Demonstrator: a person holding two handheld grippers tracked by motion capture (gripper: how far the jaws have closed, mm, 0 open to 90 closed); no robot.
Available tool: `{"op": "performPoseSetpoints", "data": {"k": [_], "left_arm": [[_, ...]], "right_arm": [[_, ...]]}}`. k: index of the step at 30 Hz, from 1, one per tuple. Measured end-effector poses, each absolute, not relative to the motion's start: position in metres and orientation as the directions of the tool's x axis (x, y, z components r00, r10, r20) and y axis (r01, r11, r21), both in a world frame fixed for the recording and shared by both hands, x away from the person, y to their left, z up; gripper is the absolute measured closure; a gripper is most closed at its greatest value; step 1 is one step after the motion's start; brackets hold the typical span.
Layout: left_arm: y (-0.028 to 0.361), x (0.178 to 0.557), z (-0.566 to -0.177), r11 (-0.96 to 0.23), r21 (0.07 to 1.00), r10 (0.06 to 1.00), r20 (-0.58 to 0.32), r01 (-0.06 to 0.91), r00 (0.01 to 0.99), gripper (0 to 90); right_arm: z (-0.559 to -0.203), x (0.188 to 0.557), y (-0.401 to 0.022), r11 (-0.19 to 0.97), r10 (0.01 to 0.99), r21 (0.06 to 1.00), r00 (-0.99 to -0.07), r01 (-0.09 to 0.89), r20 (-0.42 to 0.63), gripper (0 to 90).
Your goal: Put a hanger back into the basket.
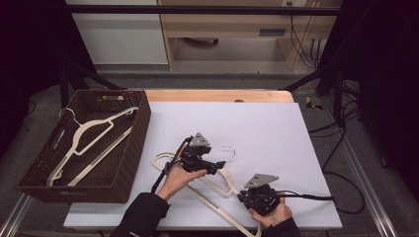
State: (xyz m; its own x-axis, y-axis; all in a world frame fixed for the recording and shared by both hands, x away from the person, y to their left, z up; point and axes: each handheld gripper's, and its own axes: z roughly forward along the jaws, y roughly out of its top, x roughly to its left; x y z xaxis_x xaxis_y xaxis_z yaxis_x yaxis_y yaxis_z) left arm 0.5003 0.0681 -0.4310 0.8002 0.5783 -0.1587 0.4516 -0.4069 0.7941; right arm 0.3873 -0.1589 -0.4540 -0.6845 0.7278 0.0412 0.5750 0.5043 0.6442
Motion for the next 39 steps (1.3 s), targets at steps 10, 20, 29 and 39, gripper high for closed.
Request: {"op": "performPoseSetpoints", "data": {"k": [10,20,29,39], "left_arm": [[0.046,0.509,-0.449,-0.463,0.748,0.578,-0.151,0.475,0.802,37.0],[0.041,0.518,-0.464,-0.5,0.697,0.596,-0.155,0.515,0.788,56.1],[0.036,0.519,-0.47,-0.507,0.675,0.592,-0.179,0.536,0.786,76.6],[0.034,0.515,-0.466,-0.476,0.679,0.636,-0.173,0.559,0.752,81.3]], "right_arm": [[-0.453,0.385,-0.16,0.515,0.718,0.652,-0.695,0.557,0.027,79.7],[-0.453,0.385,-0.16,0.514,0.718,0.654,-0.696,0.554,0.025,79.7],[-0.453,0.384,-0.16,0.514,0.714,0.654,-0.7,0.555,0.033,79.7],[-0.453,0.384,-0.16,0.513,0.709,0.66,-0.705,0.548,0.034,79.6]]}}
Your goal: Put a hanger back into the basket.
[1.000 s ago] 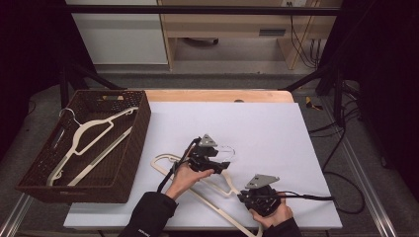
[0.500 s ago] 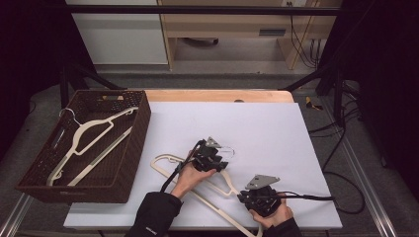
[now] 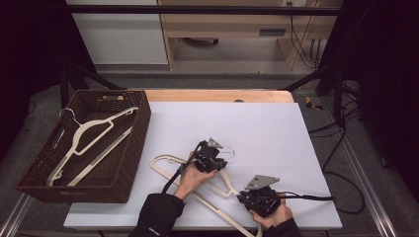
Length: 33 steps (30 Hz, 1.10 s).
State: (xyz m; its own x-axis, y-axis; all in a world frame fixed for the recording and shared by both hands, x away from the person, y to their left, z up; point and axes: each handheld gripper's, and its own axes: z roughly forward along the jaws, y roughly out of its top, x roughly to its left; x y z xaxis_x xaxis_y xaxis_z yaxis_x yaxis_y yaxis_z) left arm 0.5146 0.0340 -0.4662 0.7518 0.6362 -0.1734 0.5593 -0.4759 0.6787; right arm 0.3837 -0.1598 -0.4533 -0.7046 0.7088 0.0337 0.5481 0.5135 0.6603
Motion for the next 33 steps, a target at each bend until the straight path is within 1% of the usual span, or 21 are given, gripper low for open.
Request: {"op": "performPoseSetpoints", "data": {"k": [2,3,4,6,10,11,13,15,16,17,19,22,25,28,31,33], "left_arm": [[0.036,0.513,-0.464,-0.457,0.688,0.641,-0.184,0.563,0.745,82.9],[0.036,0.513,-0.463,-0.447,0.694,0.644,-0.188,0.564,0.741,86.4],[0.036,0.512,-0.462,-0.443,0.692,0.647,-0.195,0.571,0.738,87.3],[0.033,0.508,-0.462,-0.472,0.685,0.65,-0.155,0.555,0.744,87.6],[0.034,0.505,-0.459,-0.452,0.69,0.667,-0.161,0.566,0.728,88.2],[0.034,0.503,-0.458,-0.44,0.7,0.67,-0.161,0.562,0.725,88.3],[0.036,0.5,-0.453,-0.43,0.713,0.673,-0.156,0.555,0.723,88.6],[0.039,0.495,-0.447,-0.412,0.734,0.676,-0.151,0.54,0.722,88.7],[0.04,0.493,-0.444,-0.407,0.741,0.674,-0.151,0.534,0.723,88.8],[0.042,0.491,-0.441,-0.393,0.752,0.676,-0.153,0.528,0.721,88.8],[0.046,0.487,-0.436,-0.394,0.762,0.67,-0.144,0.513,0.728,88.8],[0.051,0.481,-0.428,-0.383,0.775,0.666,-0.146,0.503,0.732,88.9],[0.056,0.475,-0.42,-0.38,0.787,0.659,-0.139,0.486,0.74,88.9],[0.061,0.469,-0.414,-0.374,0.797,0.654,-0.136,0.474,0.744,88.9],[0.065,0.465,-0.409,-0.376,0.804,0.652,-0.125,0.462,0.748,88.9],[0.067,0.464,-0.408,-0.376,0.805,0.654,-0.121,0.459,0.747,88.8]], "right_arm": [[-0.454,0.384,-0.16,0.517,0.702,0.666,-0.712,0.538,0.031,79.5],[-0.454,0.384,-0.159,0.513,0.702,0.664,-0.711,0.544,0.04,84.7],[-0.454,0.383,-0.159,0.519,0.702,0.662,-0.712,0.54,0.03,90.0],[-0.453,0.383,-0.16,0.509,0.688,0.678,-0.724,0.53,0.05,90.0],[-0.453,0.383,-0.16,0.5,0.685,0.682,-0.726,0.534,0.066,89.5],[-0.453,0.383,-0.16,0.502,0.682,0.68,-0.728,0.535,0.069,85.5],[-0.454,0.384,-0.16,0.493,0.682,0.688,-0.727,0.533,0.075,81.5],[-0.452,0.384,-0.16,0.475,0.685,0.7,-0.723,0.533,0.086,73.5],[-0.451,0.384,-0.161,0.459,0.684,0.711,-0.722,0.533,0.099,71.2],[-0.45,0.384,-0.161,0.446,0.685,0.721,-0.721,0.53,0.106,67.0],[-0.447,0.385,-0.161,0.409,0.678,0.751,-0.723,0.518,0.13,54.9],[-0.443,0.39,-0.161,0.363,0.672,0.776,-0.722,0.516,0.165,44.2],[-0.437,0.398,-0.161,0.309,0.666,0.8,-0.717,0.515,0.204,41.8],[-0.433,0.406,-0.16,0.273,0.665,0.804,-0.708,0.528,0.24,42.4],[-0.433,0.415,-0.156,0.258,0.652,0.795,-0.706,0.549,0.276,46.1],[-0.434,0.419,-0.151,0.276,0.64,0.784,-0.714,0.557,0.282,49.8]]}}
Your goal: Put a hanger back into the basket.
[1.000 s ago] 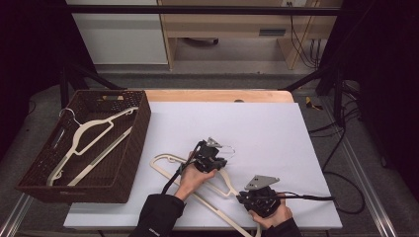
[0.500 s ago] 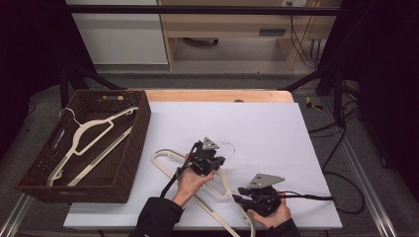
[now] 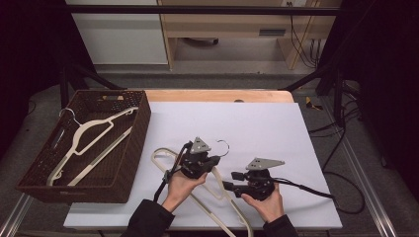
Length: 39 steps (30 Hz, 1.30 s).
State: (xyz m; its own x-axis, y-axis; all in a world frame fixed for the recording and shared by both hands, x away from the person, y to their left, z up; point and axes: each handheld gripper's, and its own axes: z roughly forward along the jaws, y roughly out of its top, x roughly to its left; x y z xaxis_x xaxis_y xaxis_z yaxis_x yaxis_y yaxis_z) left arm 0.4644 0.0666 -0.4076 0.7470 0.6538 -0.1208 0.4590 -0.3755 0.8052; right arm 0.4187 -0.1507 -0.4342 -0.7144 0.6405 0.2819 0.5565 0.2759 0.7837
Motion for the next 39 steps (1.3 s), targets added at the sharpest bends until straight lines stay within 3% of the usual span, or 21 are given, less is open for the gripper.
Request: {"op": "performPoseSetpoints", "data": {"k": [10,14,18,21,26,32,39], "left_arm": [[0.069,0.461,-0.405,-0.38,0.811,0.644,-0.113,0.445,0.756,88.6],[0.072,0.461,-0.403,-0.385,0.816,0.631,-0.107,0.431,0.768,87.5],[0.078,0.458,-0.394,-0.385,0.842,0.61,-0.074,0.377,0.789,67.7],[0.087,0.455,-0.386,-0.373,0.862,0.587,-0.066,0.342,0.807,43.7],[0.108,0.449,-0.374,-0.344,0.888,0.554,-0.07,0.306,0.829,18.5],[0.144,0.444,-0.369,-0.359,0.889,0.559,-0.039,0.284,0.828,7.5],[0.165,0.441,-0.377,-0.393,0.874,0.54,-0.031,0.285,0.841,6.2]], "right_arm": [[-0.437,0.429,-0.128,0.298,0.599,0.744,-0.724,0.598,0.342,76.9],[-0.437,0.43,-0.128,0.295,0.597,0.736,-0.719,0.609,0.356,79.3],[-0.434,0.43,-0.128,0.261,0.583,0.728,-0.705,0.634,0.404,83.2],[-0.429,0.429,-0.13,0.228,0.558,0.734,-0.704,0.64,0.44,86.4],[-0.421,0.428,-0.137,0.24,0.567,0.754,-0.718,0.612,0.403,87.1],[-0.41,0.429,-0.148,0.284,0.579,0.774,-0.745,0.566,0.333,87.3],[-0.397,0.43,-0.159,0.319,0.511,0.808,-0.808,0.495,0.293,87.2]]}}
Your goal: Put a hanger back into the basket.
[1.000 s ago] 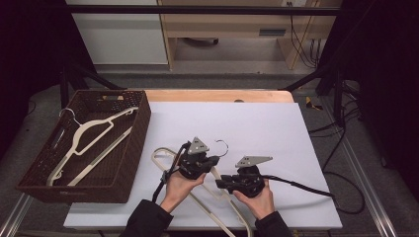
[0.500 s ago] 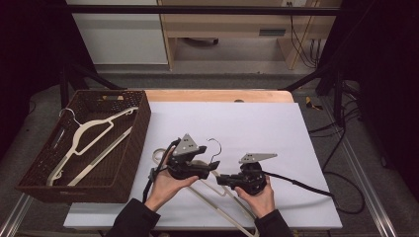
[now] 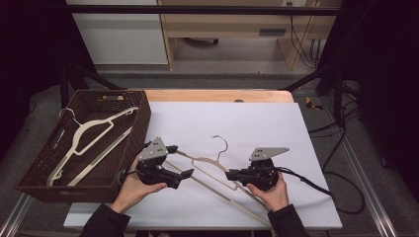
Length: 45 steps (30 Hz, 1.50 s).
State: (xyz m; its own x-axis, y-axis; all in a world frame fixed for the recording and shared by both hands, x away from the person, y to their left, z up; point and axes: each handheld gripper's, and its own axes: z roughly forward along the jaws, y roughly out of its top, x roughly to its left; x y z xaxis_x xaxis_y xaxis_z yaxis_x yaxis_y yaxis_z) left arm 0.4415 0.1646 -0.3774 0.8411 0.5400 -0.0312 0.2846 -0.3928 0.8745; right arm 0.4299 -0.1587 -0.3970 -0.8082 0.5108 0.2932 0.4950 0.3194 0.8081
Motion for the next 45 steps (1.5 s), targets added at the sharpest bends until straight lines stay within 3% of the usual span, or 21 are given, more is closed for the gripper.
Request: {"op": "performPoseSetpoints", "data": {"k": [6,14,20,26,28,41,45], "left_arm": [[0.152,0.444,-0.382,-0.443,0.859,0.489,-0.008,0.257,0.872,10.2],[0.134,0.447,-0.395,-0.497,0.839,0.454,0.033,0.222,0.89,37.9],[0.131,0.444,-0.398,-0.505,0.843,0.423,0.054,0.186,0.904,49.4],[0.127,0.442,-0.402,-0.519,0.846,0.403,0.115,0.123,0.908,52.9],[0.126,0.442,-0.403,-0.532,0.833,0.398,0.084,0.155,0.914,55.8],[0.125,0.438,-0.403,-0.575,0.805,0.397,0.115,0.148,0.911,66.6],[0.126,0.435,-0.402,-0.592,0.791,0.386,0.111,0.154,0.916,72.2]], "right_arm": [[-0.395,0.428,-0.155,0.367,0.458,0.809,-0.846,0.46,0.274,87.2],[-0.395,0.424,-0.151,0.404,0.427,0.801,-0.865,0.442,0.263,87.3],[-0.395,0.423,-0.153,0.417,0.435,0.8,-0.868,0.431,0.24,87.3],[-0.396,0.423,-0.152,0.418,0.434,0.799,-0.867,0.433,0.243,87.3],[-0.396,0.423,-0.152,0.422,0.431,0.797,-0.869,0.431,0.242,87.3],[-0.398,0.423,-0.15,0.432,0.423,0.799,-0.877,0.418,0.23,86.5],[-0.397,0.422,-0.152,0.421,0.454,0.81,-0.868,0.409,0.202,81.0]]}}
